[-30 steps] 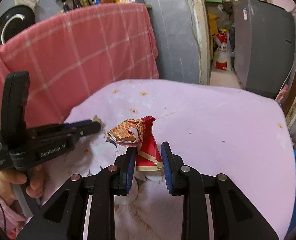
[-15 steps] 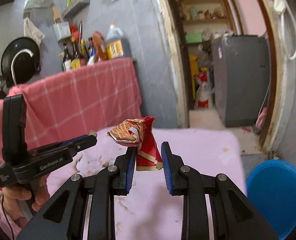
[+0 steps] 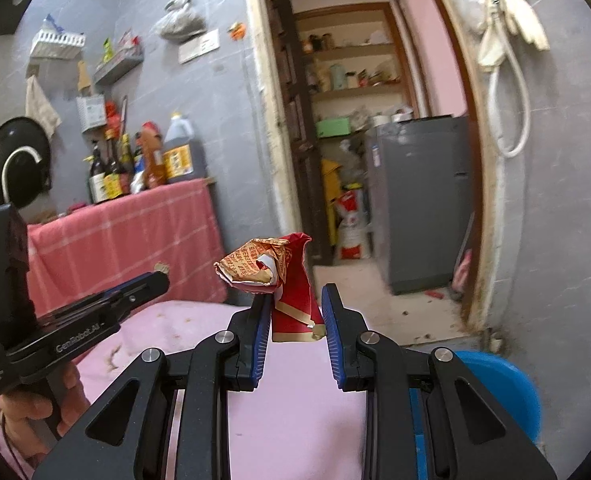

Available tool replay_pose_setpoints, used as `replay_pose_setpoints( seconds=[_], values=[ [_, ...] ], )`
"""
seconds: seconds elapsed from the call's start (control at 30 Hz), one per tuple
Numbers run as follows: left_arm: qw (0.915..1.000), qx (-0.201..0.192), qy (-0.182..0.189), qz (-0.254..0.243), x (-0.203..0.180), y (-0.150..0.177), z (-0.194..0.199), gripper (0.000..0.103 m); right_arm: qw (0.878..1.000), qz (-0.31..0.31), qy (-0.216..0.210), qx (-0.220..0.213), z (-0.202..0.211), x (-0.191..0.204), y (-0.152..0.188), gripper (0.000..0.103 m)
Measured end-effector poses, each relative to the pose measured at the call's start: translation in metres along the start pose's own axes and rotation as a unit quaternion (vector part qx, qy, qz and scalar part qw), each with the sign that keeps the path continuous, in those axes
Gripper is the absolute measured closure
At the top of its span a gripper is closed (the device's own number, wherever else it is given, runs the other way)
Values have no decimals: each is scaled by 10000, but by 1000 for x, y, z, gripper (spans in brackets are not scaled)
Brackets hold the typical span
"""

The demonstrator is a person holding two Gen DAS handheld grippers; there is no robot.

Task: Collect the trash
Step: 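Lift both held items and carry them over the blue bucket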

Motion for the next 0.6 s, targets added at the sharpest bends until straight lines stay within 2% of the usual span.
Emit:
replay_pose_setpoints(
  seconds=[0.17, 0.27, 0.4, 0.6],
  values=[
    [9995, -164, 264, 45, -37, 5, -13, 88, 9994, 131, 301, -119, 18, -35, -7, 79],
    [9988, -46, 476, 57, -60, 13, -26, 88, 9985, 131, 518, -104, 26, -59, -5, 79],
    [9957, 357, 832, 170, -93, 34, -54, 88, 9964, 64, 828, 167, 30, -93, 13, 79],
    [9882, 1025, 1116, 234, -128, 73, -91, 88, 9911, -196, 1173, 594, 30, -136, 48, 79]
  ],
)
Point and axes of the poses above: each gripper's, at about its wrist camera, not at the fingertips, and z roughly against the way its jaws point, x to its left, y to its underside, the point moved 6 cm from there along -z, roughly the way its jaws point, and after that the axes turned 11 degrees about -x, right-handed, at the moved point
